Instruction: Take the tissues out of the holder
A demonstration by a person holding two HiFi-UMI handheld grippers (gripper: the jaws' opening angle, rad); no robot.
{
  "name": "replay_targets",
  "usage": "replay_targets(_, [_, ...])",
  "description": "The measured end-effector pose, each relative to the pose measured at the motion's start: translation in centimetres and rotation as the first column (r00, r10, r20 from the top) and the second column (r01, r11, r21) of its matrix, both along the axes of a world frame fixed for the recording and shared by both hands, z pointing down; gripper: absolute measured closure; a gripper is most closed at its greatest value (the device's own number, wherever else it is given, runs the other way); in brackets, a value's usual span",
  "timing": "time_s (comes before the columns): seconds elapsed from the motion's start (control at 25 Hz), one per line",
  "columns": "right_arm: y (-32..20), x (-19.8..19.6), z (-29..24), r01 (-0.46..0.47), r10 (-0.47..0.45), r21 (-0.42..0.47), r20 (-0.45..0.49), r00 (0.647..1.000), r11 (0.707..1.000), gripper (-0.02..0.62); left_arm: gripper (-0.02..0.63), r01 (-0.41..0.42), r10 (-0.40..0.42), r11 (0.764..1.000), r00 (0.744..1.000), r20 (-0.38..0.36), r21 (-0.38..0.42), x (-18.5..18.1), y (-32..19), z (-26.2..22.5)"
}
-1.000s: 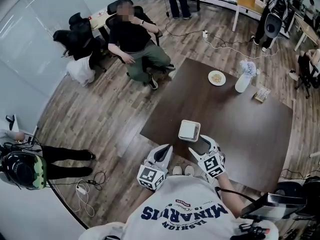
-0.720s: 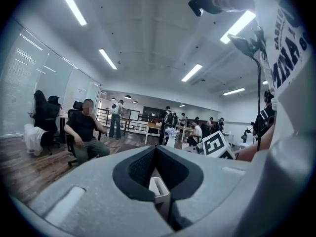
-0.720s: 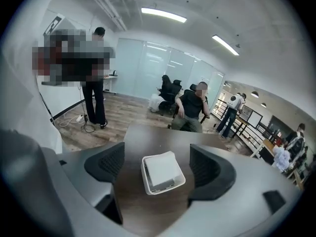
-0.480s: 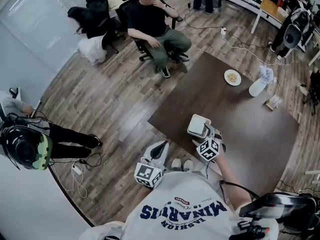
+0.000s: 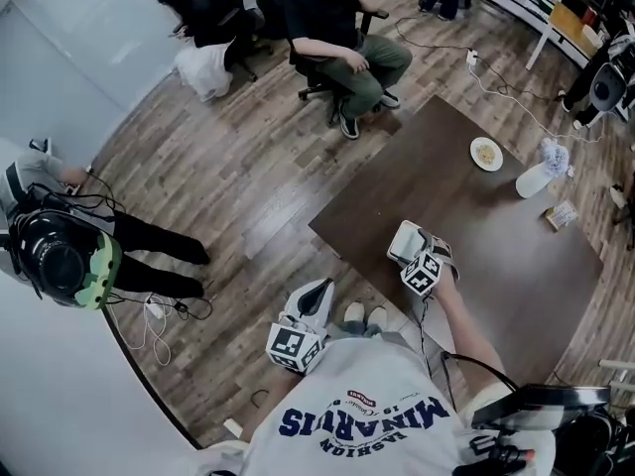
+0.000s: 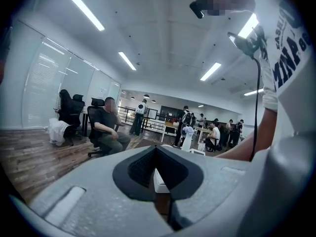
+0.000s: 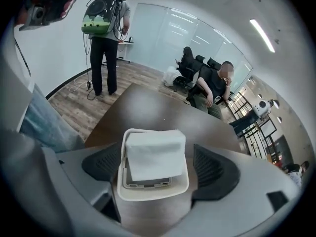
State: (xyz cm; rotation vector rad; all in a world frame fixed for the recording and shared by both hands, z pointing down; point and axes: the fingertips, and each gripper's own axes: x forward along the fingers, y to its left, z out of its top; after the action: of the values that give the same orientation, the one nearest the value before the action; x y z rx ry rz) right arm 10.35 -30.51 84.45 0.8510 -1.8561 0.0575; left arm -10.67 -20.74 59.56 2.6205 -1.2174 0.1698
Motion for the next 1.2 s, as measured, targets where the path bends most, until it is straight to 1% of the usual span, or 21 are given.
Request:
replay_targets(0.16, [-1.0,-0.1,0.8,0.043,-0.044,-0.010,-0.056,0.997,0.999,0.149,0.601,0.023,-0.023,1.000,1.000,0.001,0.000,-0.9,-0.1,0.0])
replay_targets(0.28, [-1.1,-0.6,1.3,0.098,-0.100,-0.016,-0.107,0.989,0.995,0.149,0.601,0.044,-0.044,0.999,0.999,-0.003,-0.002,-1.5,-0.3,0.0])
replay_targets(0.4, [-1.4,-0.8,2.1,0.129,-0.133,-0.039,-0.139,0.981,0.991,0.150,0.601,0.055,-0.055,0.998,0.998,-0.003,-0.002,-1.8,-0.4,0.2])
replay_targets(0.6, [-2.0,-0.8,3.5,0.097,-0.109,-0.142,-0.083,0.991,0.985,0.160,0.601,0.058,-0.058,0.998,0.998,-0.011,-0.008,-2.3,-0.7,0.6])
replay_targets(0.72, [-2.3,-1.2,3.6,0.106,-0.121,-0.170,-0.080,0.989,0.980,0.170,0.601,0.054,-0.054,0.999,0.998,-0.017,-0.008,-2.3,-0.7,0.9])
replay_targets(0.92, [-1.9,-0.9,3.8,0.105,-0.120,-0.163,-0.088,0.989,0.981,0.173,0.601,0.058,-0.058,0.998,0.998,-0.020,-0.002,-2.1,-0.5,0.9])
replay_targets(1.12, [-0.8,-0.7,4.8,0.105,-0.118,-0.141,-0.089,0.989,0.984,0.175,0.601,0.061,-0.061,0.998,0.998,-0.012,0.011,-2.1,1.0,2.1])
replay_targets(1.2, [-0.9,-0.9,4.4,0.106,-0.120,-0.138,-0.096,0.988,0.985,0.175,0.601,0.060,-0.060,0.998,0.998,-0.011,0.008,-2.3,0.6,1.8])
